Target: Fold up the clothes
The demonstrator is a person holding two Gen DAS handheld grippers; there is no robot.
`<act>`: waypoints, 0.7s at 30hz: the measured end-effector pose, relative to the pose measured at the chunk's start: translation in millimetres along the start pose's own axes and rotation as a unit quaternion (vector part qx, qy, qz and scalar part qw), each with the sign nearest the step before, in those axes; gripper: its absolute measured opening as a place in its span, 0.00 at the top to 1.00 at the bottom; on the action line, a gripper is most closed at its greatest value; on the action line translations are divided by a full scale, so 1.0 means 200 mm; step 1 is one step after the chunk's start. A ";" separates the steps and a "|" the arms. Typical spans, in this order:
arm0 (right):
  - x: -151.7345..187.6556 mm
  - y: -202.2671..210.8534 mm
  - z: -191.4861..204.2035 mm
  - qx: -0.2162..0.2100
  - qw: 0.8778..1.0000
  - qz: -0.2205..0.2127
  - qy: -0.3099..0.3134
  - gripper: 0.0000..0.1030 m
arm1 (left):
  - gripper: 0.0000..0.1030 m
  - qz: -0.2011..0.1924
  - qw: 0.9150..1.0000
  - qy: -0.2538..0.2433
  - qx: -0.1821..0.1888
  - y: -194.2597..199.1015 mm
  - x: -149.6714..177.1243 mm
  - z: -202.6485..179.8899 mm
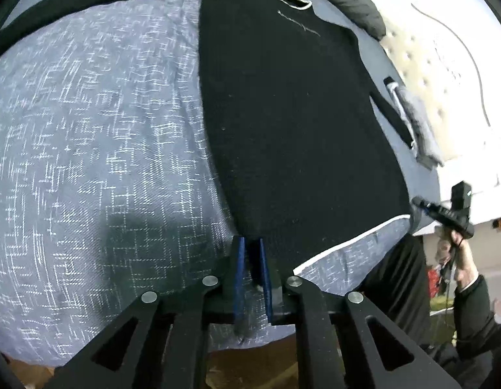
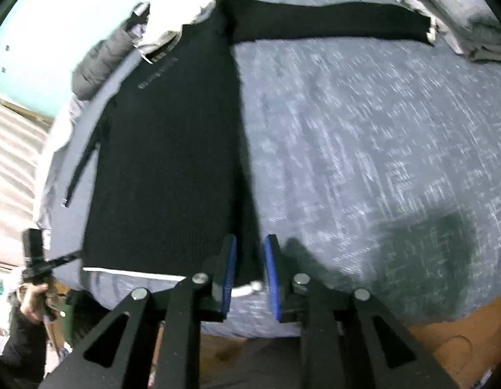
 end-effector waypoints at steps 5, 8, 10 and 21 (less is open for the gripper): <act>0.02 -0.14 0.03 -0.011 0.999 0.029 0.006 0.83 | 0.85 0.012 1.000 -0.015 -0.021 -0.12 -0.01 -0.09; 0.03 -0.18 -0.01 -0.011 0.999 0.043 -0.006 0.83 | 0.81 0.014 1.000 -0.012 -0.025 -0.15 -0.02 -0.11; 0.01 -0.13 -0.01 -0.017 0.999 0.028 -0.003 0.83 | 0.73 0.006 1.000 -0.008 -0.023 -0.13 -0.03 -0.12; -0.53 0.36 -0.39 0.031 0.980 -0.171 -0.096 0.37 | 0.58 -0.064 0.997 0.022 -0.029 0.00 -0.20 -0.11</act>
Point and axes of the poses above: each gripper's, at about its wrist camera, not at the fingertips, and y roughly against the way its jaws point, z to its left, x to its underside, the point moved 3 cm from there along -y, roughly the way its jaws point, and after that the axes turned 13 degrees about -x, right-handed, at the moved point
